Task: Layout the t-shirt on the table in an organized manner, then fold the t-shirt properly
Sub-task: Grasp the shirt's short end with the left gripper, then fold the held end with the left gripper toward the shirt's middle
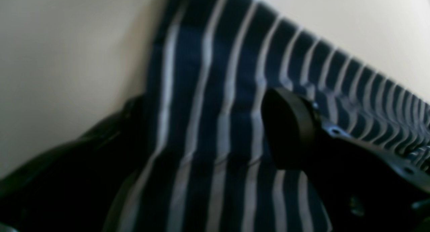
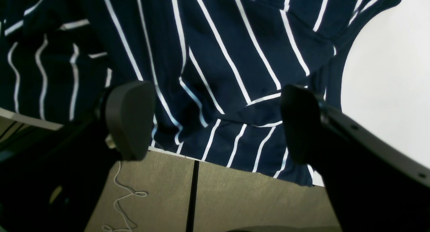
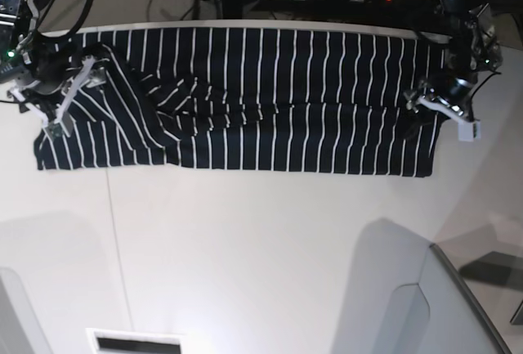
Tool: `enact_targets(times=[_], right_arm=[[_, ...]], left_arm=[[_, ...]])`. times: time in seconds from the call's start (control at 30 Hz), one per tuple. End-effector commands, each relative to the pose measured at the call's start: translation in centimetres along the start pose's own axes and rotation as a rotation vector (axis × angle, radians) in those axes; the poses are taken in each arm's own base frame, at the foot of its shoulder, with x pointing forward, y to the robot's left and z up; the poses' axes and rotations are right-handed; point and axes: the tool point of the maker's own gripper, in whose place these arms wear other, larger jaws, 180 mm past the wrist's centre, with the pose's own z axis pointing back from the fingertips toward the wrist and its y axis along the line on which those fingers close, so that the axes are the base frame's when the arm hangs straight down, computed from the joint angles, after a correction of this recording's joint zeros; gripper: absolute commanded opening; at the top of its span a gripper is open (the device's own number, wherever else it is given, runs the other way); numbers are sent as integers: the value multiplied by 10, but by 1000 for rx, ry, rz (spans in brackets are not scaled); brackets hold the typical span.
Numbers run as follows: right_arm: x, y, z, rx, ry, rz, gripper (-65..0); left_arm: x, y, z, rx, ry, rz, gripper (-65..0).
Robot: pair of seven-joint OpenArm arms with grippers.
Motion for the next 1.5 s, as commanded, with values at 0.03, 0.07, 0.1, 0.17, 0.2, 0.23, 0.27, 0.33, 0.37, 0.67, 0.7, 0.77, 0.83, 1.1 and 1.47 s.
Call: enact_targets(times=[0.03,0.07,0.1,0.17,0.2,0.23,0.27,0.33,0.37,0.67,0.7,0.77,0.83,1.1,1.47], right_arm=[[8,-6,4,-15,-30,9,-107],[7,-6,4,-14,-28,9,-107],[7,-6,4,-14,-28,9,-107],[7,-6,4,-14,-28,9,-107],[7,-6,4,-14,-28,9,-107],[8,-6,4,-15,-30,9,-107],[8,-6,4,-15,-30,9,-107],[8,-6,4,-15,-30,9,-107],[8,-6,4,-15,-30,9,-107],[8,-5,4,-14,-30,8,-107],[8,-5,4,-14,-30,8,-107],[9,-5,4,-14,-32,8,-107],[9,-5,4,-14,-32,8,-107],[9,-6,4,-14,-33,8,-107],[12,-7,4,-17,-38,11,-107]], left_arm=[[-37,5,3,27,165,-26,-306],[-35,4,1,26,161,-27,-390],[-34,4,1,25,160,-27,-495],[-29,8,2,41,146,-24,-650],[-21,15,0,80,117,-12,-650],[-13,21,-1,115,82,1,-650],[-7,27,0,147,51,10,-650],[13,45,5,218,-17,7,-650],[23,51,8,240,-39,-2,-650],[102,77,48,348,-156,-183,-650],[106,76,55,381,-166,-207,-650],[96,65,55,434,-140,-231,-650],[85,47,53,463,-106,-255,-650],[31,-46,26,459,-8,-329,-650],[5,-155,-10,317,97,-566,-650]])
